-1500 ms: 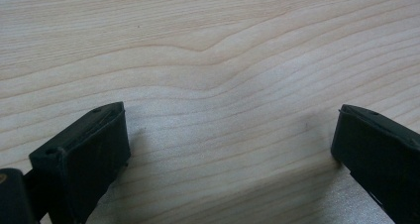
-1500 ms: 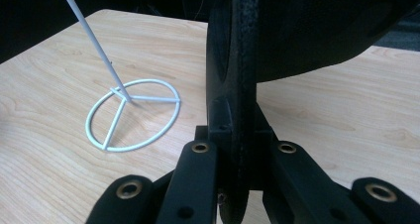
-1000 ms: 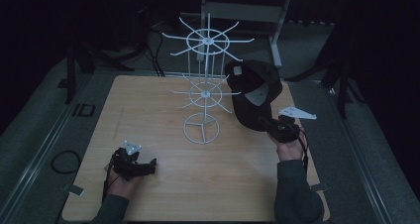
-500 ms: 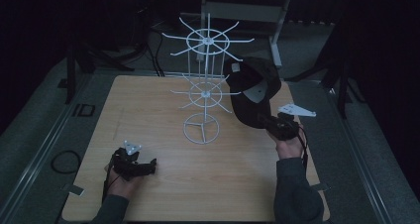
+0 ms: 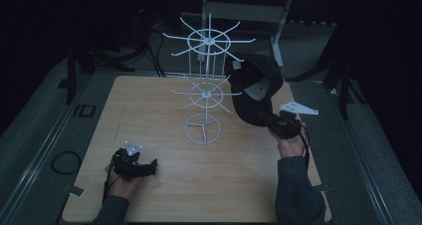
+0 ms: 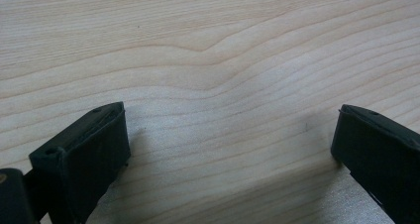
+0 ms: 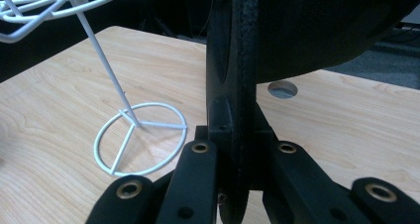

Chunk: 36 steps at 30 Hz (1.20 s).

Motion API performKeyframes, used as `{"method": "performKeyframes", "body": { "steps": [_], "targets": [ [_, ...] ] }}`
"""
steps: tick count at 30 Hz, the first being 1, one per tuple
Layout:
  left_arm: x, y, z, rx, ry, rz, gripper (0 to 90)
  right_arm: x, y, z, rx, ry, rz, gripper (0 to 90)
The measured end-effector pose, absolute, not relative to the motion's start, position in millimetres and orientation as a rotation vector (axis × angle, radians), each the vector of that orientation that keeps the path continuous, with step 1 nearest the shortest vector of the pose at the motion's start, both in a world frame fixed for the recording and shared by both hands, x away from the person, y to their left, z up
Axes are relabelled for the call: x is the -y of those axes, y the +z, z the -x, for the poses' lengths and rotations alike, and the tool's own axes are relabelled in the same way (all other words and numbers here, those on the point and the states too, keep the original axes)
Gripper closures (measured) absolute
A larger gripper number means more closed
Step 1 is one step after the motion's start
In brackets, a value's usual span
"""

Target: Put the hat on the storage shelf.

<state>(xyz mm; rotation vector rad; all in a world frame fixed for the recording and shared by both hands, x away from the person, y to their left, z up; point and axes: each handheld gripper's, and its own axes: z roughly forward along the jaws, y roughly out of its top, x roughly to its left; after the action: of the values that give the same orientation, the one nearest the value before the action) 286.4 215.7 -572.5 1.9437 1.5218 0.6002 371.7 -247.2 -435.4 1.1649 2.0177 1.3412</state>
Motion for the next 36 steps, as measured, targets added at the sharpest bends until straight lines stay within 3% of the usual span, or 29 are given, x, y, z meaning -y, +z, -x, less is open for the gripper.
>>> {"method": "performKeyframes", "body": {
  "steps": [36],
  "targets": [
    [-215.7, -572.5, -286.4, -1.523, 0.6, -1.944, 1.5, 247.9, -412.1, -377.4, -1.993, 1.348, -1.106, 86.6]
  ]
}}
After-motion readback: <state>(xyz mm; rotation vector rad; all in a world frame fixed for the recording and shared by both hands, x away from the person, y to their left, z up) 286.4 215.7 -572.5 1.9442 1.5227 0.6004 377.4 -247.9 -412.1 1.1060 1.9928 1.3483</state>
